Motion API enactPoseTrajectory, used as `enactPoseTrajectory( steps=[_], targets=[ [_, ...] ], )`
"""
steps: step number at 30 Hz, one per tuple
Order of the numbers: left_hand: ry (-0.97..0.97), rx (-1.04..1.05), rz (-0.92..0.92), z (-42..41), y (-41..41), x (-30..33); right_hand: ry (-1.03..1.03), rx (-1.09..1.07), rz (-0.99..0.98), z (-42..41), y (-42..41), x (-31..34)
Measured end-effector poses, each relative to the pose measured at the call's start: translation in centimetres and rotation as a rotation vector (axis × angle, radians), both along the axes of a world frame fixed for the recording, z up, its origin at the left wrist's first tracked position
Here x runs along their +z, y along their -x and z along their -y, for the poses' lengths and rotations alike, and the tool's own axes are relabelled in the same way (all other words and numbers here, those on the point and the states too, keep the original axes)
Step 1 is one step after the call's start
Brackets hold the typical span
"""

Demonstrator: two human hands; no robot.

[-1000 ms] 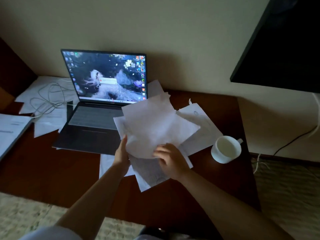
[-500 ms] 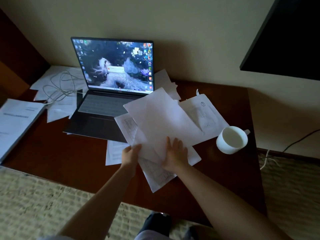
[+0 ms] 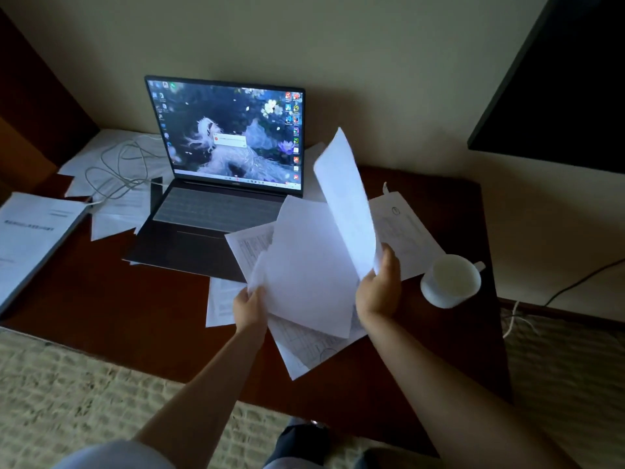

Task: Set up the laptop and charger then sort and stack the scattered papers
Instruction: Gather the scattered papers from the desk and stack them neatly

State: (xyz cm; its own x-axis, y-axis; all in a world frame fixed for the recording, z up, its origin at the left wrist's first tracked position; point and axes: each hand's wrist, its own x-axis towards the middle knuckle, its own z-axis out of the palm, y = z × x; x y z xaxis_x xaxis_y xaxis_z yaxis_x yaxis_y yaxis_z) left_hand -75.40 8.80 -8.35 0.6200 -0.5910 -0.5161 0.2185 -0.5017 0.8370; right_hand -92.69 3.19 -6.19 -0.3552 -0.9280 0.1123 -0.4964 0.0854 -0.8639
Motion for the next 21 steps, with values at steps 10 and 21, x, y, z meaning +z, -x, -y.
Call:
enactPoseTrajectory(
  steps=[10,21],
  targets=[
    [0.182,-0.036,-0.08,-0.7,1.9,1.3,0.15,0.65,-0.771,-0.8,-2.7,3.4],
    [0.149,-0.146,-0.411,0.0,0.0,0.3,-0.426,0.984,-0.324,-1.6,-4.1,0.2]
  ],
)
